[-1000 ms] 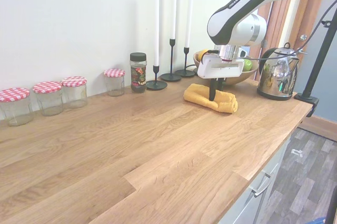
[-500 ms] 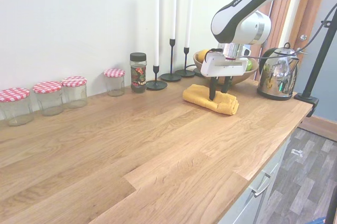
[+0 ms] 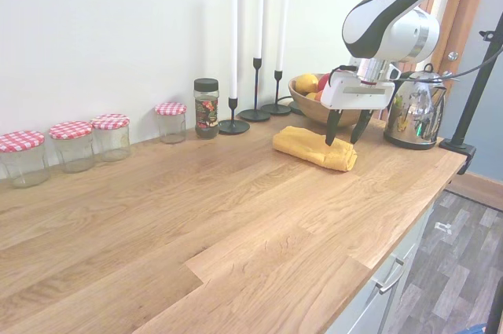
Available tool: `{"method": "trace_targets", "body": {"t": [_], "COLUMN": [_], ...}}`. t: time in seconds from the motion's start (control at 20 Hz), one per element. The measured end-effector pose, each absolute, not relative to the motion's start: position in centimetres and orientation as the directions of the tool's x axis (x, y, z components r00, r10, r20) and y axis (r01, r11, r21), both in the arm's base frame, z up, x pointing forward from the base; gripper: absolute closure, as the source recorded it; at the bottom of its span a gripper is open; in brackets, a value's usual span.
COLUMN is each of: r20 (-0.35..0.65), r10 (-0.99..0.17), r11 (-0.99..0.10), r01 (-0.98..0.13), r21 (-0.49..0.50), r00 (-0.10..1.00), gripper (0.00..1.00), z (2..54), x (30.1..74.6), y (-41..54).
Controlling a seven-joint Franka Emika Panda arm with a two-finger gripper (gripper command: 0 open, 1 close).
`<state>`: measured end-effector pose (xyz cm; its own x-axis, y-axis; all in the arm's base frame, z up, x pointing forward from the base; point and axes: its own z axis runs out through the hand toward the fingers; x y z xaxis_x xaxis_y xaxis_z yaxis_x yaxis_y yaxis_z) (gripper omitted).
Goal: Wipe the counter
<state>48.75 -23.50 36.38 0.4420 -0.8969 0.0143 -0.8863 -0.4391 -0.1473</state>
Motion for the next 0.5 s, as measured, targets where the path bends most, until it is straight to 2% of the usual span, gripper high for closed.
{"method": "trace_targets", "body": {"t": [0.5], "r20": [0.032], "r10": [-0.901], "r11": [-0.432], "r01": [-0.884], "r21": [-0.177], "r00": [0.434], "gripper": [0.00], "z": [37.3], "x": [46.0], "y": [-24.2]}}
